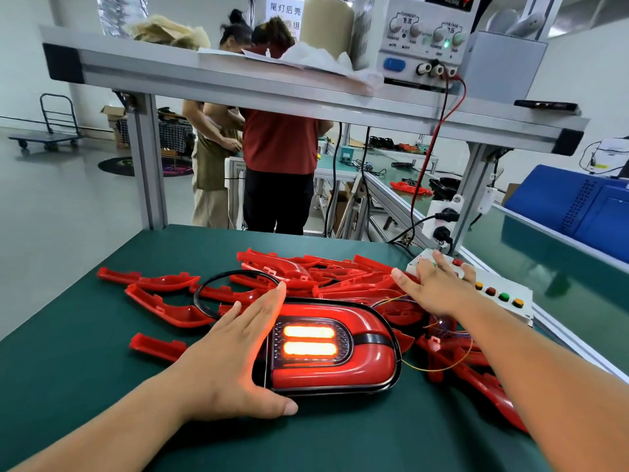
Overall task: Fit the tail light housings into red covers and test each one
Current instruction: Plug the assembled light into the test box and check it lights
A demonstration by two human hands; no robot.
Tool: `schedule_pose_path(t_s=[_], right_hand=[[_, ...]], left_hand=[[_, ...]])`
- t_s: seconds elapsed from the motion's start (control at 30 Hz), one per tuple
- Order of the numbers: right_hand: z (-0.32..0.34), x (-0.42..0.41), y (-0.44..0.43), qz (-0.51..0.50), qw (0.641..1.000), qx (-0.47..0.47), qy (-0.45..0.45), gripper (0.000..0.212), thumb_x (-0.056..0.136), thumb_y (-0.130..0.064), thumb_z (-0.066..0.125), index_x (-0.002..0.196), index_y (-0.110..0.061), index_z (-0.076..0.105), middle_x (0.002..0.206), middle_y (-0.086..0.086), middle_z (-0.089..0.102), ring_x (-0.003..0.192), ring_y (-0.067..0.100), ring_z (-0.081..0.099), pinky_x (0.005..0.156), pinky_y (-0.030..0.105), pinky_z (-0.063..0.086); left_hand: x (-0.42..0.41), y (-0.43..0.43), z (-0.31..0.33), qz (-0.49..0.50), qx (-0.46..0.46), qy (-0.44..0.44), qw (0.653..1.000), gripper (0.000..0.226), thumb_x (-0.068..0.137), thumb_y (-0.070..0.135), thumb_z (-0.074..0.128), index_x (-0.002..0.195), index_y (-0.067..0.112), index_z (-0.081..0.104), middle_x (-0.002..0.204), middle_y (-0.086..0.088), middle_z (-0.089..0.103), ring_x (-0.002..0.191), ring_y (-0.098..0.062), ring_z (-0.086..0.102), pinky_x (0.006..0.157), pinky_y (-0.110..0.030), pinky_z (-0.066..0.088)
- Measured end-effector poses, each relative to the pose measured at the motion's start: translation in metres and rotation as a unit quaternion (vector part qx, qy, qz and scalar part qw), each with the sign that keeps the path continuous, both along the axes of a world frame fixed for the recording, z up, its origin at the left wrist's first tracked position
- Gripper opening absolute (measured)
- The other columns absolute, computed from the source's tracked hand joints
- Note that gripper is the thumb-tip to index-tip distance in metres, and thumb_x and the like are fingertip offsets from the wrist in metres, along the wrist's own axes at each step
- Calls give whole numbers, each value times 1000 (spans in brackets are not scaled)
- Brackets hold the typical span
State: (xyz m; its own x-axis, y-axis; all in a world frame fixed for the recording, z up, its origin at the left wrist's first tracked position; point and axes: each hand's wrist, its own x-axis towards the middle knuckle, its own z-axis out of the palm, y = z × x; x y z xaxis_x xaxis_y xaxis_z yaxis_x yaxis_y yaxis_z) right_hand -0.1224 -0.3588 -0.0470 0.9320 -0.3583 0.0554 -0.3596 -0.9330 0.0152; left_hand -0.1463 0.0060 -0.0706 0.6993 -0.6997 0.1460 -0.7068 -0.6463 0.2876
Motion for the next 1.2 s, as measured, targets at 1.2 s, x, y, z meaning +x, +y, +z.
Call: schedule_pose_path(t_s=[1.2], right_hand=[[-8,-52,-12,-171,985,-18,14,122,55,-91,-13,151,-25,22,164,11,3,145,44,12,112,60,0]], left_hand=[[1,0,-2,-8,5,-13,1000,132,57,89,55,127,48,-49,130,43,-46,120,27,-38,95,-1,-27]])
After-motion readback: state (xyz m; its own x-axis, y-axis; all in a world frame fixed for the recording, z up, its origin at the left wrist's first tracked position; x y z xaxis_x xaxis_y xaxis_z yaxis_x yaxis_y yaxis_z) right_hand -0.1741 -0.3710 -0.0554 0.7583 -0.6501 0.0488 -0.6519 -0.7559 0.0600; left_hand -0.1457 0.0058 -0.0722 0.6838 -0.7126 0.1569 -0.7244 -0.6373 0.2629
